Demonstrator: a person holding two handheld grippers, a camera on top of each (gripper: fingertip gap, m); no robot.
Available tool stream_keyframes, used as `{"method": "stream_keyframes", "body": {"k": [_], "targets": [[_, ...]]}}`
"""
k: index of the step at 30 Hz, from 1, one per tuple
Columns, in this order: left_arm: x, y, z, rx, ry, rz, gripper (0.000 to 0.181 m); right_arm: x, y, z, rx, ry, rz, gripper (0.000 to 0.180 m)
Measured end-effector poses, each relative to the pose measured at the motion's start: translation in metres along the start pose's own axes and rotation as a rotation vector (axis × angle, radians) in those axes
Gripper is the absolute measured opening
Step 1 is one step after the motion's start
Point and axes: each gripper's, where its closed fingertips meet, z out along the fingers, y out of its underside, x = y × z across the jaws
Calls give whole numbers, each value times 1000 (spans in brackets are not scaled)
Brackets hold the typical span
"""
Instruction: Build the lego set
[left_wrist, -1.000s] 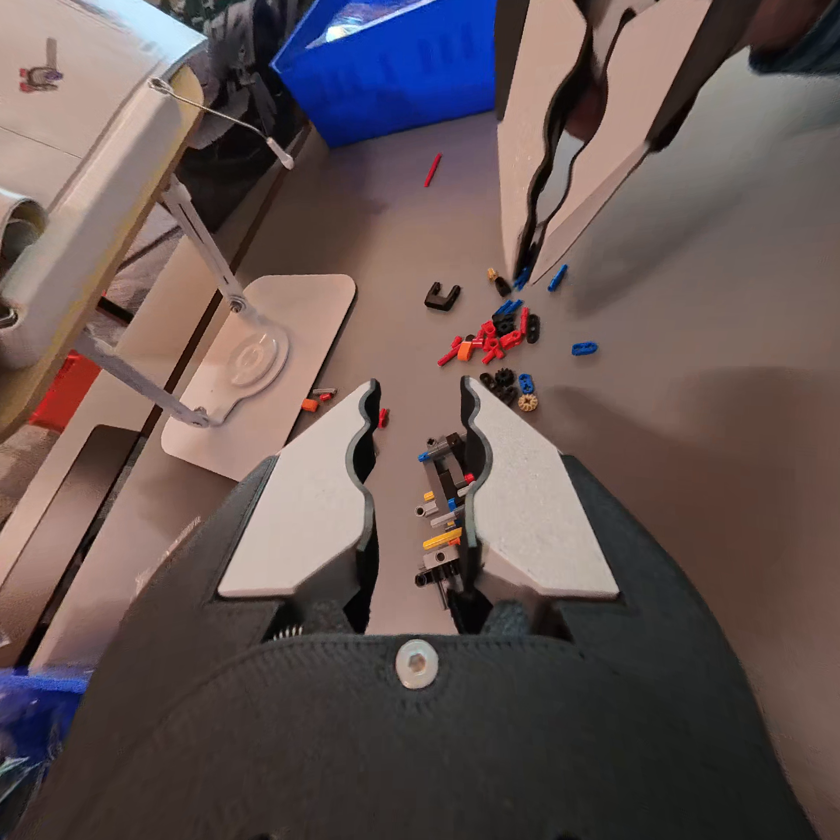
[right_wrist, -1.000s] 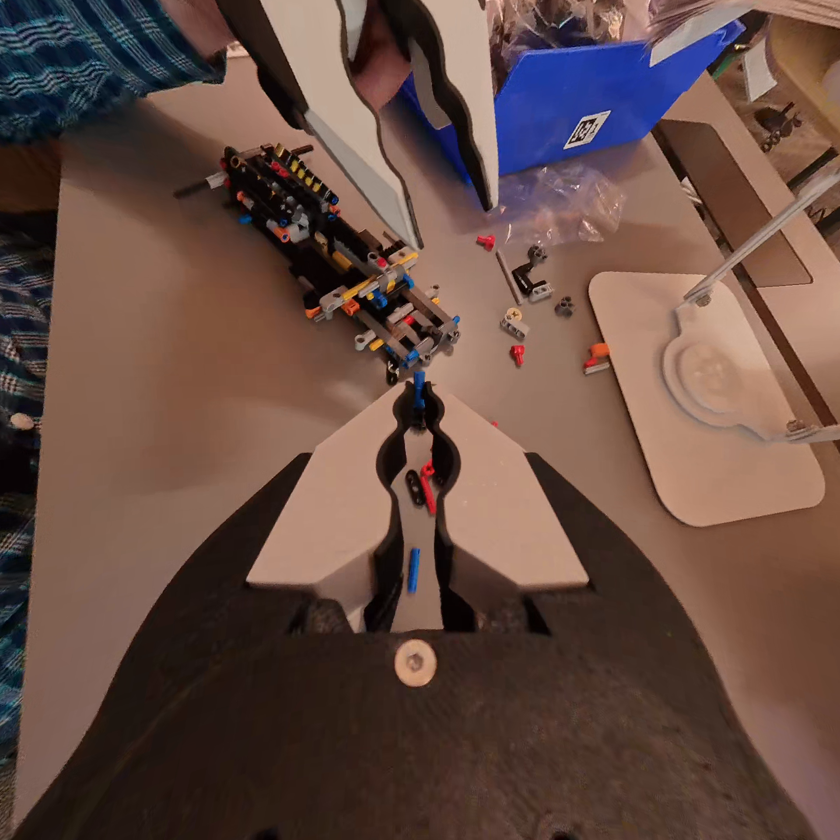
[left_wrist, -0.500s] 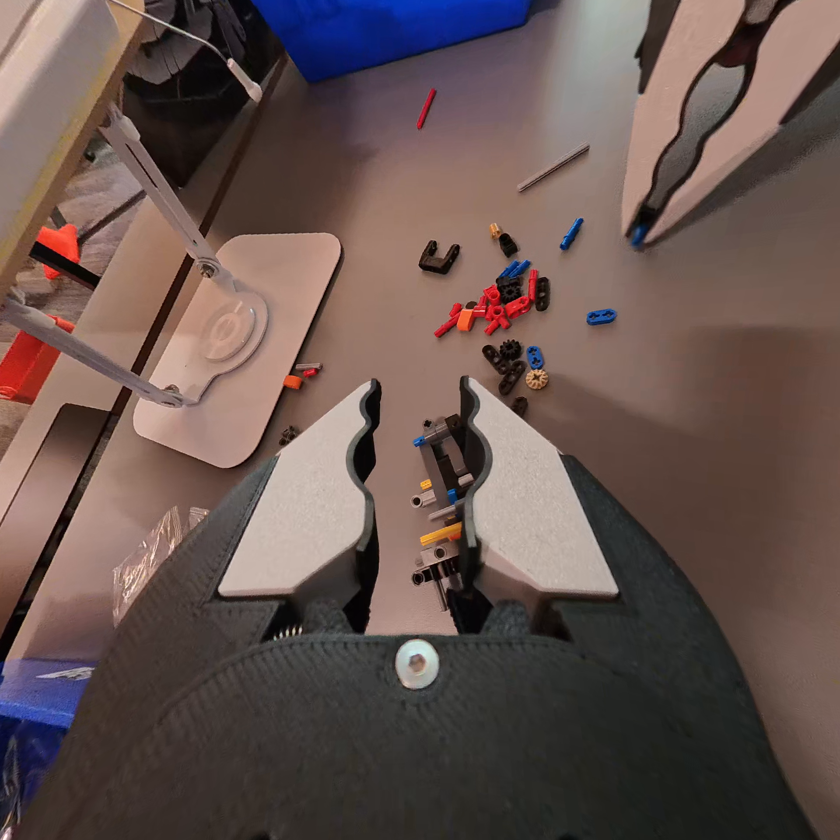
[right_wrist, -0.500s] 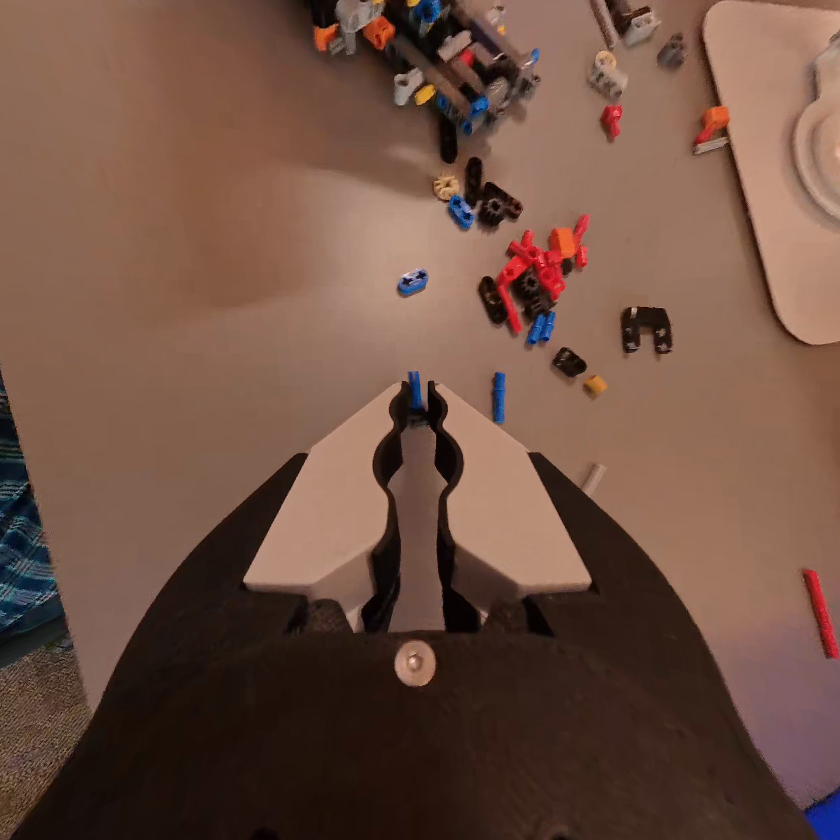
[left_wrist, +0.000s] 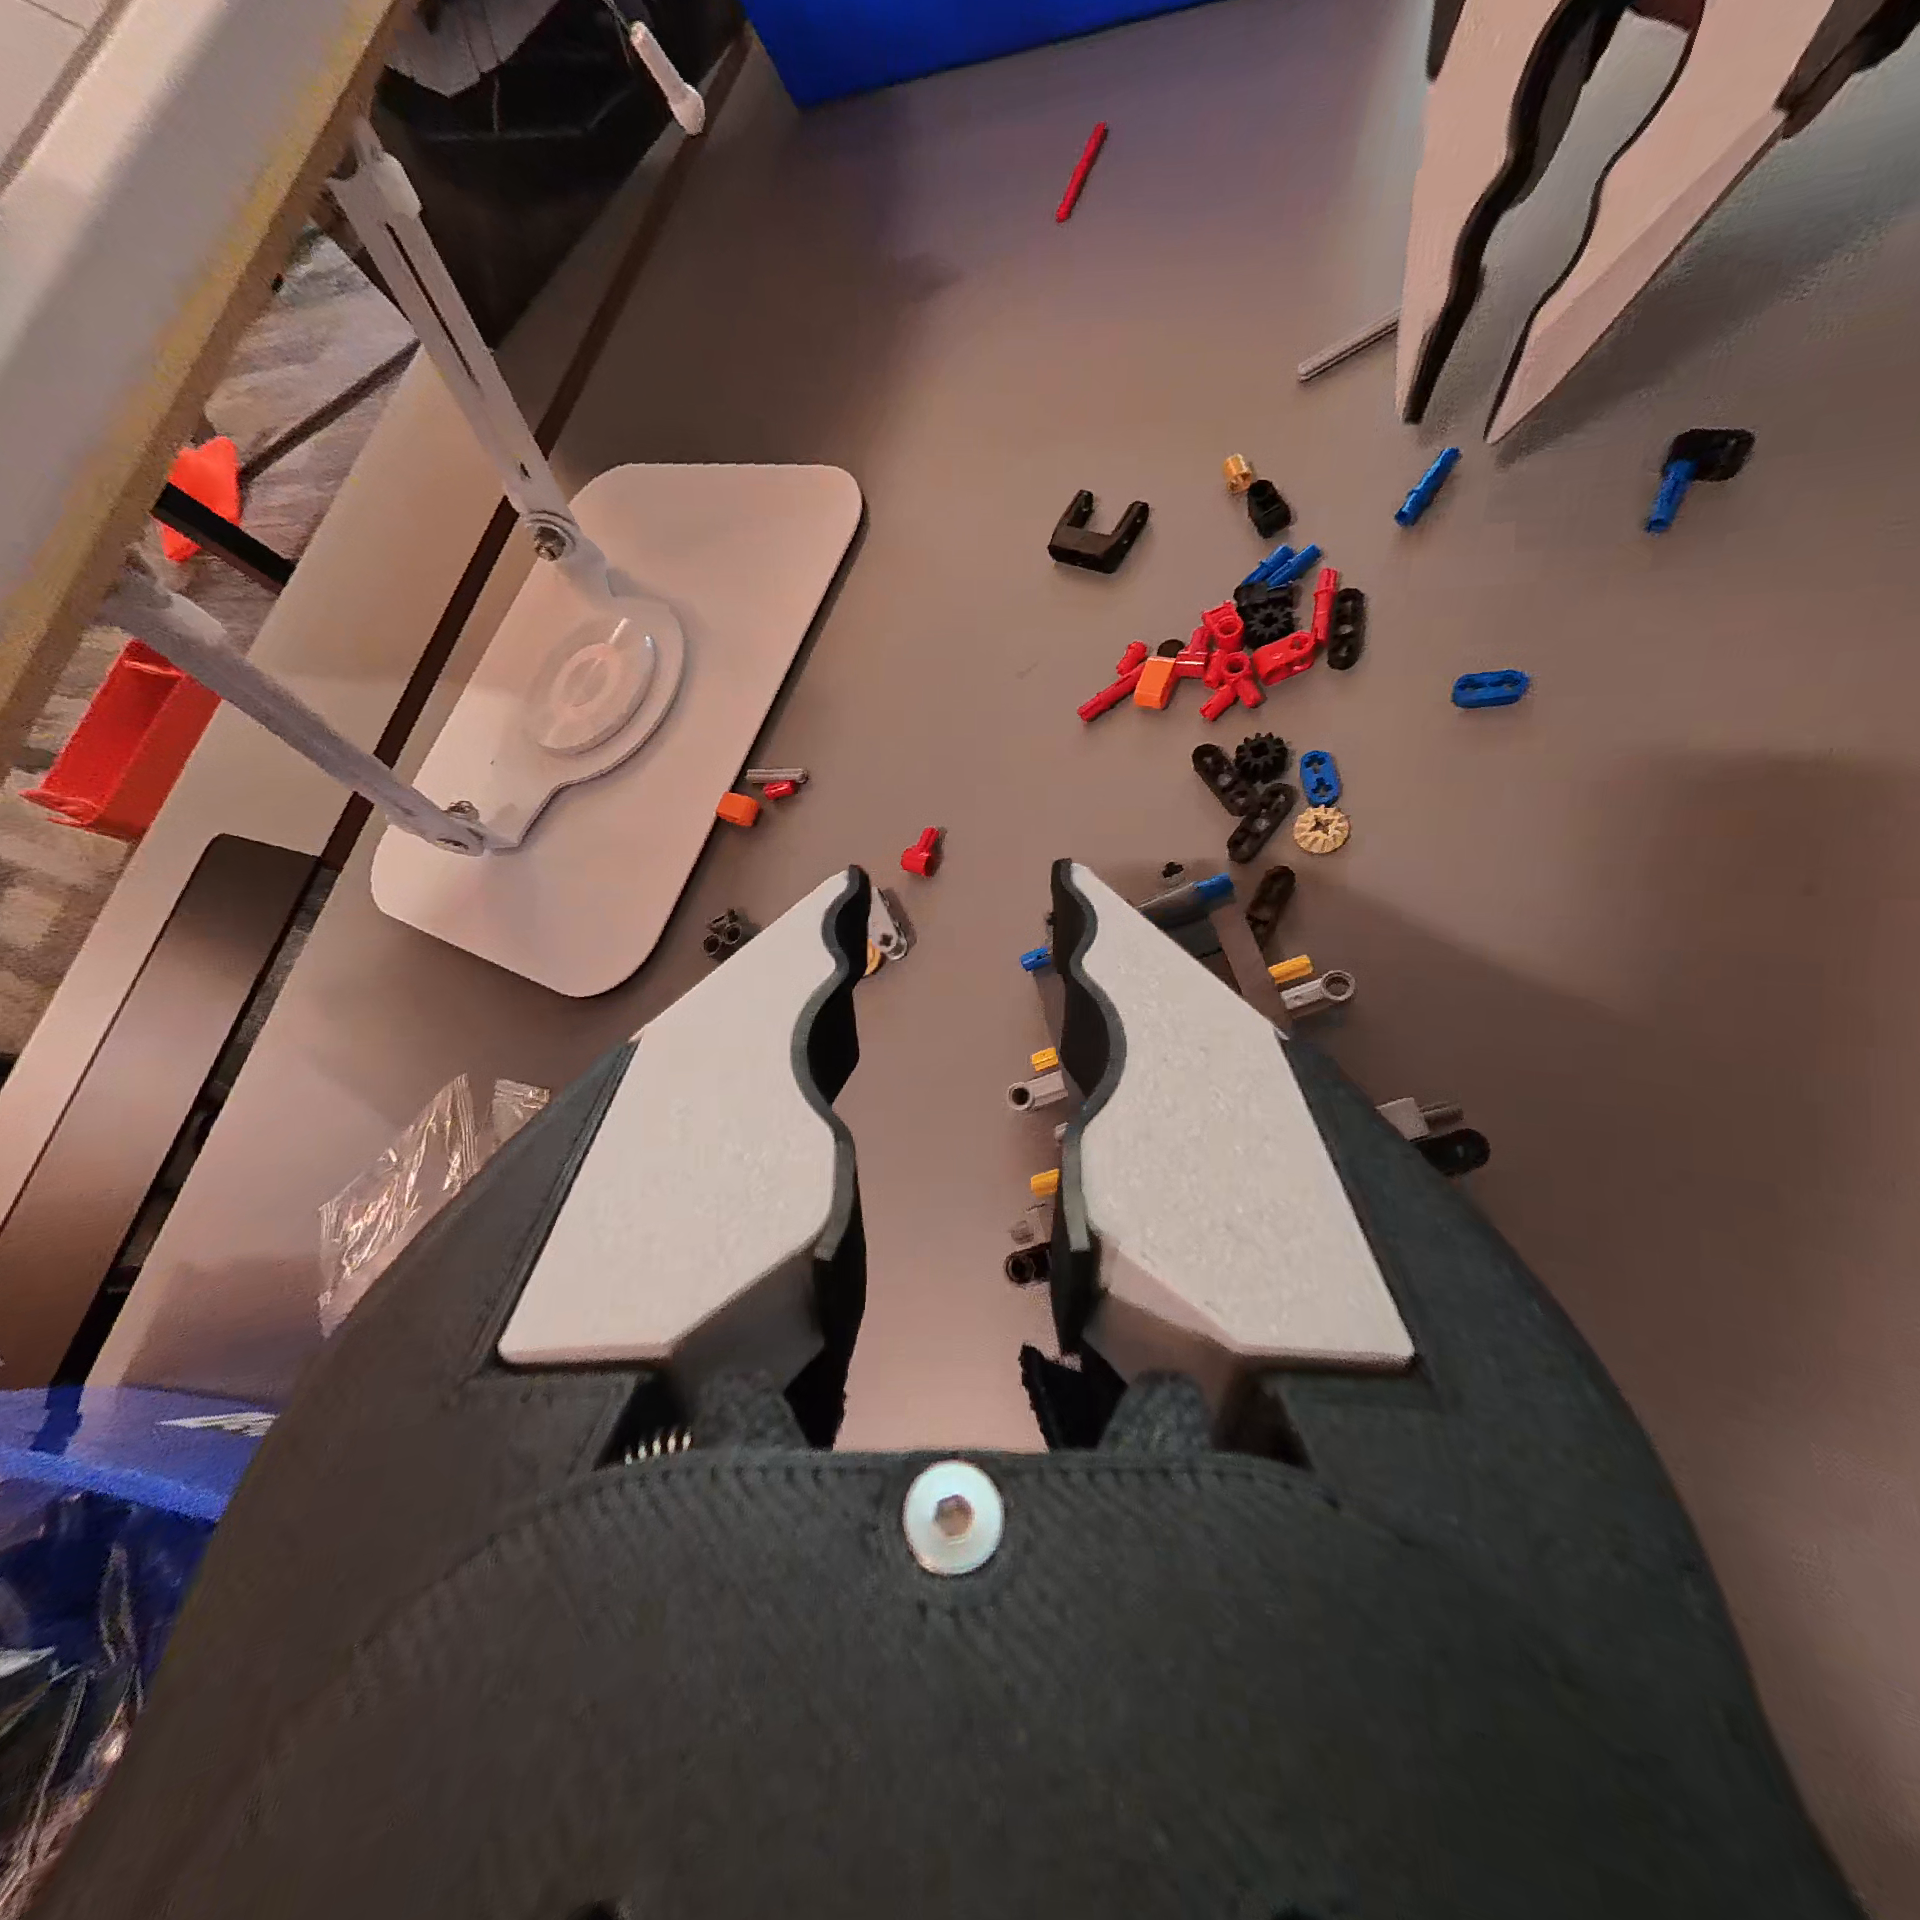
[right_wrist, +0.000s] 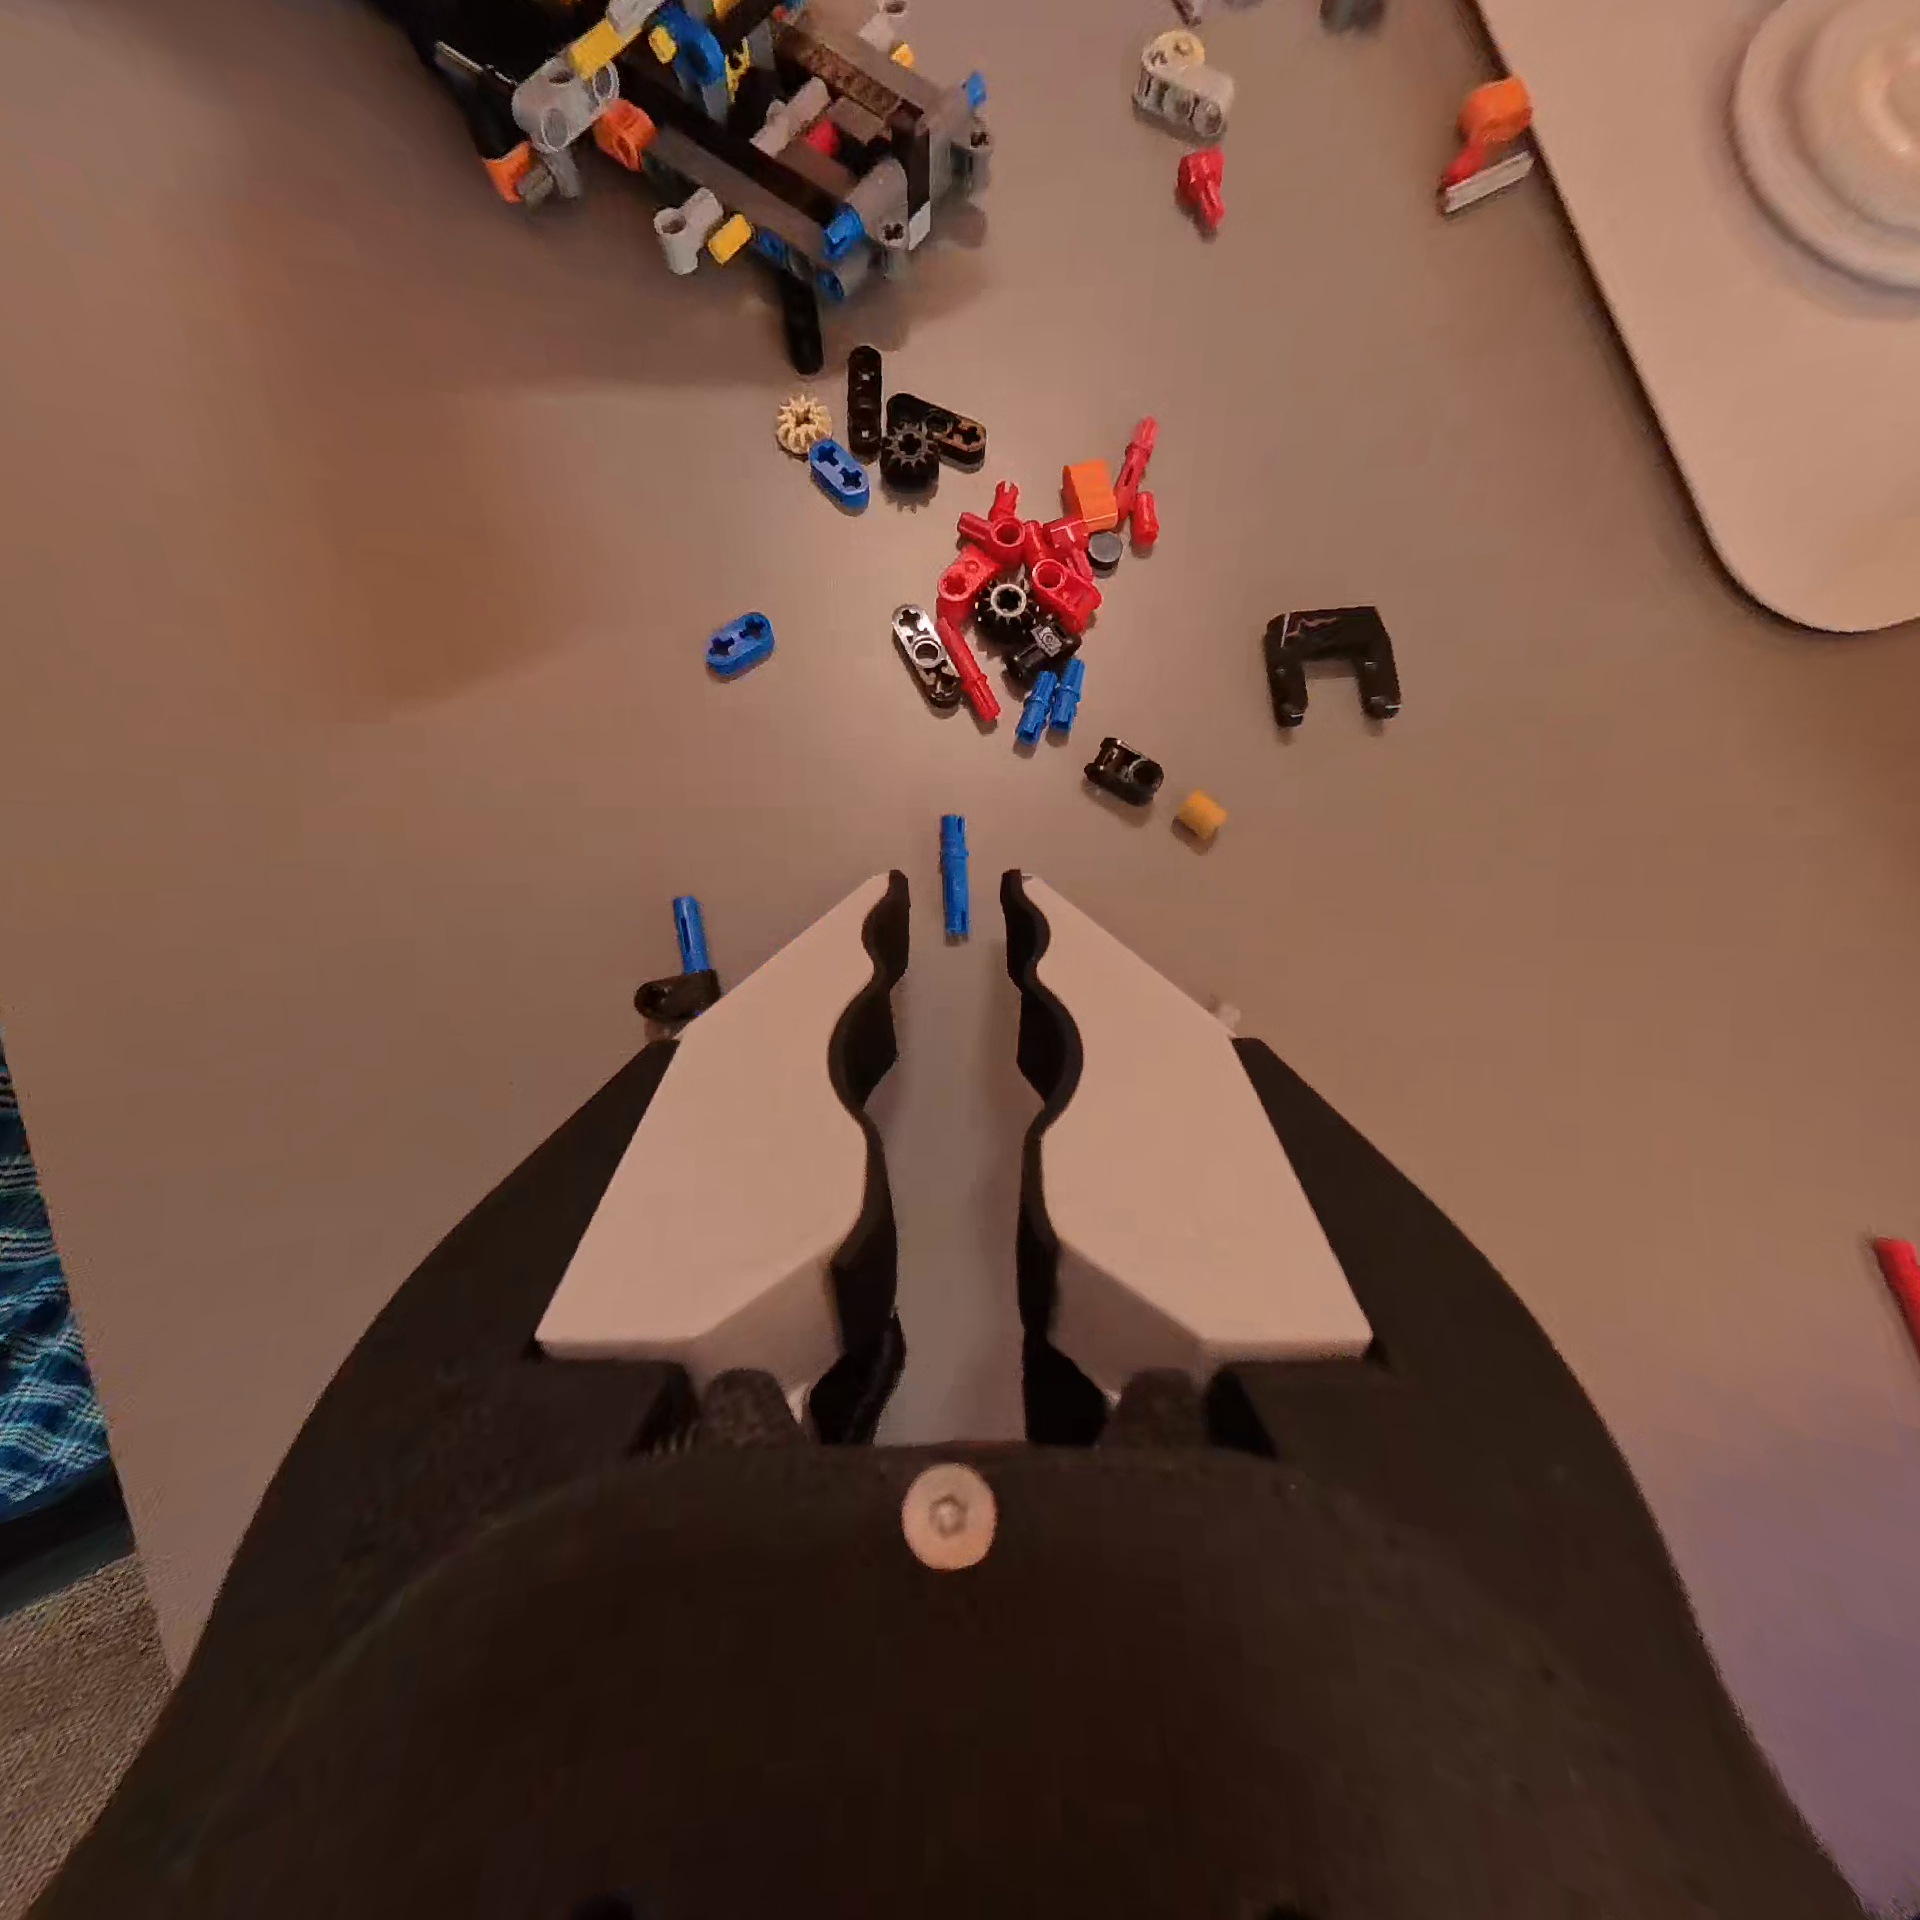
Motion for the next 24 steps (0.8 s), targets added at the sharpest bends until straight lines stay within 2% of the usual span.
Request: {"method": "stream_keyframes", "body": {"k": [3,7,12,14,15,19,22,24], "targets": [[-1,2,1,-9,-4,-2,34,1,1,7,-31,-15,-7,15],[-1,4,2,-19,-6,6,34,-1,5,12,-52,-44,-2,1],[-2,5,2,-30,-13,9,34,-8,17,2,-71,-85,15,1],[-5,7,2,-36,-23,5,34,-10,16,-2,-39,-94,36,14],[-5,7,1,-36,-25,1,34,-11,13,-4,-17,-98,48,19],[-11,15,-2,-69,-28,-21,34,3,-11,-8,46,-46,31,17],[8,30,-4,-126,124,-73,38,15,-38,0,73,-33,2,16],[16,38,-4,-165,157,-65,43,25,-58,10,86,-17,-17,16]]}}
